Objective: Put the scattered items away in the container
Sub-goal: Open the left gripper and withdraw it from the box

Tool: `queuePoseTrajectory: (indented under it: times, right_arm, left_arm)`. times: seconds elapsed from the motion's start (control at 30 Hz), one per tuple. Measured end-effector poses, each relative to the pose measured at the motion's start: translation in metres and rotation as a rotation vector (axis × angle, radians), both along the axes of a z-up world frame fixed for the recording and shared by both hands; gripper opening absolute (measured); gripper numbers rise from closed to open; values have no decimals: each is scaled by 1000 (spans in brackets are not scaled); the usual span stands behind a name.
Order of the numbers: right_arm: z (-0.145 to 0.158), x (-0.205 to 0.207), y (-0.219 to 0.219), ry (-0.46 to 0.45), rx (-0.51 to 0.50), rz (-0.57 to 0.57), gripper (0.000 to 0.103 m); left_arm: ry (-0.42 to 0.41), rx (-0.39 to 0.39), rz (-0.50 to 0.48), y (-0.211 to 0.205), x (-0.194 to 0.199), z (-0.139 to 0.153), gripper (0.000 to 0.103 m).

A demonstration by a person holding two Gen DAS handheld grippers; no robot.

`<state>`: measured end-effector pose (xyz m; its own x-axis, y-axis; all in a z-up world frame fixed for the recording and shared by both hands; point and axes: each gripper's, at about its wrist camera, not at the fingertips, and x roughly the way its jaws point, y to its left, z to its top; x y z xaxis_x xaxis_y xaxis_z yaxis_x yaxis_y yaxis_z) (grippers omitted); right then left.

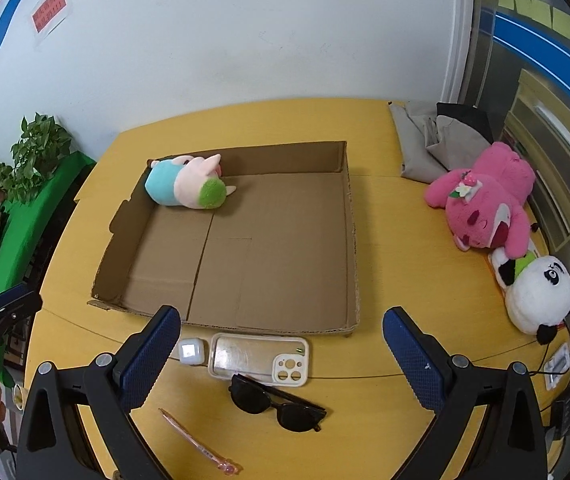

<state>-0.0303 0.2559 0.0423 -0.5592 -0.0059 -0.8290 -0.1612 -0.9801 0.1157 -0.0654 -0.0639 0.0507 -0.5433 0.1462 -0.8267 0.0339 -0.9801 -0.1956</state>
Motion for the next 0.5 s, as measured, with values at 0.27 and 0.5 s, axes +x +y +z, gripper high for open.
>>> queuePoseTrajectory:
  times: [0.27, 0.5]
  right_arm:
    - [-2, -11, -13, 3, -4, 49, 103]
    - [-3, -1, -15, -1, -8, 62, 103]
  left_arm:
    - [-10, 31, -34, 10, -6, -4, 80]
    - [-28, 42, -27, 17, 0, -7, 80]
